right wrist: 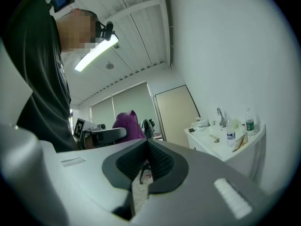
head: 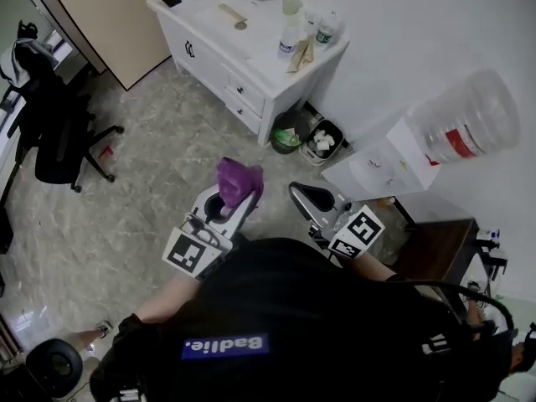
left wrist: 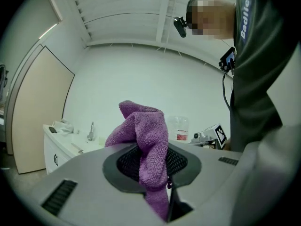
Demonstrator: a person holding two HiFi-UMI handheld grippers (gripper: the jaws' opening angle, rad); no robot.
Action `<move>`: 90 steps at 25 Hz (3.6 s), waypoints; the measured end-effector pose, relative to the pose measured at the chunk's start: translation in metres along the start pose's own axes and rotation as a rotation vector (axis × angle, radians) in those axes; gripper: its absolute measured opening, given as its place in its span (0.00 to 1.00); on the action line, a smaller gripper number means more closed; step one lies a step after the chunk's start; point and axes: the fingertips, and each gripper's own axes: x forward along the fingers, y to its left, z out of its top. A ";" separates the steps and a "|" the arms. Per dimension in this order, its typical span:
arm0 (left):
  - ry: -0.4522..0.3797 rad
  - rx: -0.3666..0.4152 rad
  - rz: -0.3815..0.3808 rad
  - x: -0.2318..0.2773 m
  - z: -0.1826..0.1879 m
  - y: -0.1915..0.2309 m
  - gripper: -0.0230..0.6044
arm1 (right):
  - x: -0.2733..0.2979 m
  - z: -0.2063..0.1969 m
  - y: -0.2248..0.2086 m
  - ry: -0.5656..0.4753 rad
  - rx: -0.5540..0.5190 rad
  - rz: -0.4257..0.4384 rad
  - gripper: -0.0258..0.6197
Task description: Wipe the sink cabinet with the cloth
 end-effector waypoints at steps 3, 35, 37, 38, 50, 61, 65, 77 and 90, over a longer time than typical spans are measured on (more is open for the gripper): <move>0.016 0.021 -0.033 0.003 0.011 0.061 0.17 | 0.054 0.010 -0.015 0.003 -0.010 -0.034 0.04; 0.047 0.051 0.259 0.122 -0.122 0.320 0.17 | 0.201 -0.133 -0.177 0.088 0.155 0.155 0.04; 0.048 0.059 0.264 0.129 -0.150 0.343 0.17 | 0.216 -0.163 -0.187 0.083 0.160 0.157 0.04; 0.051 0.065 0.267 0.132 -0.165 0.354 0.17 | 0.223 -0.178 -0.193 0.080 0.163 0.160 0.04; 0.089 0.113 0.277 0.167 -0.337 0.461 0.17 | 0.281 -0.335 -0.255 0.024 0.113 0.161 0.04; 0.060 0.122 0.280 0.218 -0.483 0.566 0.17 | 0.301 -0.461 -0.322 -0.043 0.031 0.124 0.04; 0.054 0.127 0.267 0.242 -0.516 0.598 0.17 | 0.302 -0.475 -0.342 -0.050 -0.079 0.107 0.04; 0.248 0.199 0.279 0.313 -0.620 0.672 0.17 | 0.281 -0.484 -0.355 -0.042 -0.148 0.061 0.04; 0.211 0.110 0.171 0.327 -0.645 0.587 0.17 | 0.275 -0.485 -0.364 -0.064 -0.108 0.081 0.04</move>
